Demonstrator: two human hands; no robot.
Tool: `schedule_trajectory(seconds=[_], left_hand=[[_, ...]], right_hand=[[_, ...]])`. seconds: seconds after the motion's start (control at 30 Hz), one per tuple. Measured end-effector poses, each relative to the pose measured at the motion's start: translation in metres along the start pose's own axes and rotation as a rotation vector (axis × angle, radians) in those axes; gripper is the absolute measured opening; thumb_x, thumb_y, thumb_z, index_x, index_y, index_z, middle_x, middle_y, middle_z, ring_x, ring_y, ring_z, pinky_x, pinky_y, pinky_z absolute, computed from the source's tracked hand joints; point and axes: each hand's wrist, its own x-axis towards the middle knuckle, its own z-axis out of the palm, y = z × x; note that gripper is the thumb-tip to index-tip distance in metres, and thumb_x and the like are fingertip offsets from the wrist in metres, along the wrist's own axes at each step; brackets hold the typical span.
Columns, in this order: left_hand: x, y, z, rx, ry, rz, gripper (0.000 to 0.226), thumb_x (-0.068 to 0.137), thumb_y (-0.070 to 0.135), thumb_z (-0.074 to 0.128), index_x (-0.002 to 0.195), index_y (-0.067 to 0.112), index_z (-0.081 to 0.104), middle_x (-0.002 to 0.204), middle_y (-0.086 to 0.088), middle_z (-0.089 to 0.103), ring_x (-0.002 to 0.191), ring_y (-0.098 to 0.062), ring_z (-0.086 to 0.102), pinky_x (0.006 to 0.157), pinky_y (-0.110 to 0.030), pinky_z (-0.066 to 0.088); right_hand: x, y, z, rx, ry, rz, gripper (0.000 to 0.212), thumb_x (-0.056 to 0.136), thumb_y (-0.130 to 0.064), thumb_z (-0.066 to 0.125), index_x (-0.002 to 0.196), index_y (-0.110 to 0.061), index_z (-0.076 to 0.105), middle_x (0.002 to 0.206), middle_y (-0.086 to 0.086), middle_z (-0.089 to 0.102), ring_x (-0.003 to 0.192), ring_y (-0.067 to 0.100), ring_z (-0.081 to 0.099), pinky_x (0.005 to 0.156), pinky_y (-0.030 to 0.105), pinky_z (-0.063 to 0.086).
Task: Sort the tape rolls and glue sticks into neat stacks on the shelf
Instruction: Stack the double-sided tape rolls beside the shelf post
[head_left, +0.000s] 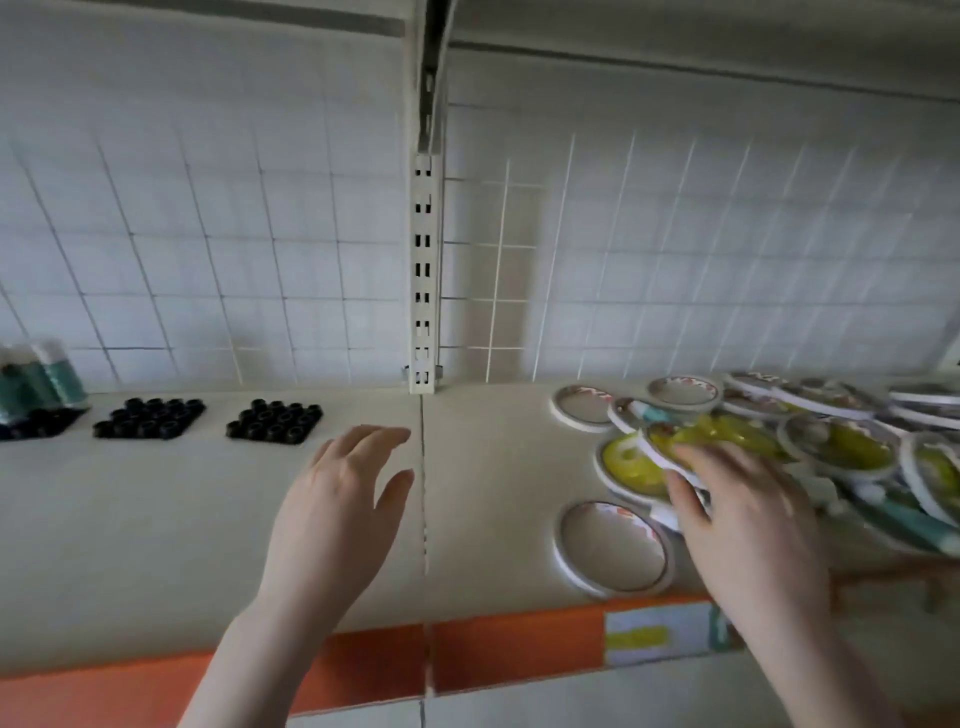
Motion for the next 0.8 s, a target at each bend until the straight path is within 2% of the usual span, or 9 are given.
schedule_trajectory(seconds=[0.23,0.43,0.57,0.67,0.8], left_hand=[[0.023,0.105,0.073,0.007,-0.083,0.031,0.035,0.088,0.022,0.061,0.123,0.021,0.059,0.124,0.008,0.056,0.114,-0.017,0.051,0.088,-0.025,0.038],[0.033,0.151,0.101,0.016,-0.129,0.159,0.029,0.088,0.025,0.062,0.117,0.025,0.063,0.117,0.011,0.061,0.107,-0.013,0.055,0.082,-0.020,0.039],[0.030,0.166,0.118,0.013,-0.195,0.274,0.030,0.085,0.040,0.052,0.106,0.027,0.069,0.106,0.012,0.066,0.095,-0.006,0.056,0.075,-0.014,0.041],[0.027,0.173,0.124,0.025,-0.227,0.363,0.034,0.086,0.044,0.045,0.098,0.028,0.071,0.102,0.008,0.067,0.090,-0.010,0.062,0.071,-0.020,0.048],[0.027,0.174,0.126,0.057,-0.247,0.392,0.034,0.085,0.048,0.045,0.091,0.030,0.073,0.107,0.003,0.067,0.093,-0.017,0.064,0.070,-0.028,0.053]], right_hand=[[0.022,0.114,-0.002,0.067,-0.117,-0.029,0.020,0.077,-0.011,0.070,0.095,-0.003,0.071,0.090,0.013,0.068,0.080,0.035,0.064,0.069,0.045,0.055],[0.024,0.162,-0.003,0.091,-0.110,-0.025,0.016,0.076,-0.008,0.071,0.092,-0.003,0.071,0.086,0.013,0.068,0.079,0.035,0.063,0.069,0.044,0.054],[0.020,0.182,0.002,0.078,-0.122,0.003,0.018,0.076,-0.009,0.071,0.092,-0.003,0.072,0.089,0.014,0.069,0.082,0.036,0.063,0.072,0.047,0.054],[0.016,0.189,0.002,0.068,-0.120,-0.008,0.020,0.073,-0.008,0.074,0.091,-0.003,0.071,0.085,0.013,0.068,0.075,0.035,0.062,0.069,0.044,0.054],[0.015,0.191,0.001,0.041,-0.141,-0.066,0.015,0.068,-0.007,0.079,0.081,-0.006,0.072,0.073,0.007,0.067,0.071,0.032,0.062,0.066,0.041,0.051]])
